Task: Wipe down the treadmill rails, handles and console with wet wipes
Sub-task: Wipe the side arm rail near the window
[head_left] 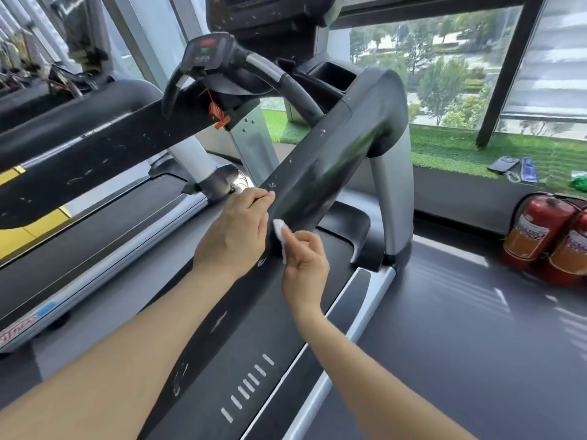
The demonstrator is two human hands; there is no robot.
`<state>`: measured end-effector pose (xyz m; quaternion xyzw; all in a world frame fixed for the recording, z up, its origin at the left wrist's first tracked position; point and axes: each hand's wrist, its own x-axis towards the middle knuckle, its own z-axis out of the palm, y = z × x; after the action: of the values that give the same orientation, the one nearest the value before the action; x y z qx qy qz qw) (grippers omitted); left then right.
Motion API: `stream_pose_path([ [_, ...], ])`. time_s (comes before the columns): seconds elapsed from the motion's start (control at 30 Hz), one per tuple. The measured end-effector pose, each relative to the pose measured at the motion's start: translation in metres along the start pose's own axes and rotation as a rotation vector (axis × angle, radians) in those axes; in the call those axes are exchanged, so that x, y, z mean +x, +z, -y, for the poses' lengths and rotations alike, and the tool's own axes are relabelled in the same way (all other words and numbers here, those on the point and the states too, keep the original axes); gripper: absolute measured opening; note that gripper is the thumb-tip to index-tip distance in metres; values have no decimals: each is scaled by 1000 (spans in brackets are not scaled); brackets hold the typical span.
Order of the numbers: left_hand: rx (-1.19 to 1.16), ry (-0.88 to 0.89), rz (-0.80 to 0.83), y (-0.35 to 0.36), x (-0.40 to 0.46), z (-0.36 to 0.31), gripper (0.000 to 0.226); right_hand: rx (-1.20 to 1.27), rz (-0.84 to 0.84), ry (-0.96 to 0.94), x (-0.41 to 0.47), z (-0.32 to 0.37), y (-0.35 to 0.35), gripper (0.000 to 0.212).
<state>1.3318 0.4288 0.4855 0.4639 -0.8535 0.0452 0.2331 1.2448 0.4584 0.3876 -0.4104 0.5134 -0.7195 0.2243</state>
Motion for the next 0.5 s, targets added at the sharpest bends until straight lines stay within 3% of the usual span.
stream_pose_path([
  [0.17,43,-22,-32,4,-2,-2,35,174,-228,394,65,-14,-3,33],
  [0.37,86,-12,-21,2,-1,-5,47,262,-83,382,-19,0,2,43],
  [0.5,97,7,-49,1,-2,-6,36,215,-158,488,26,-14,-3,31],
])
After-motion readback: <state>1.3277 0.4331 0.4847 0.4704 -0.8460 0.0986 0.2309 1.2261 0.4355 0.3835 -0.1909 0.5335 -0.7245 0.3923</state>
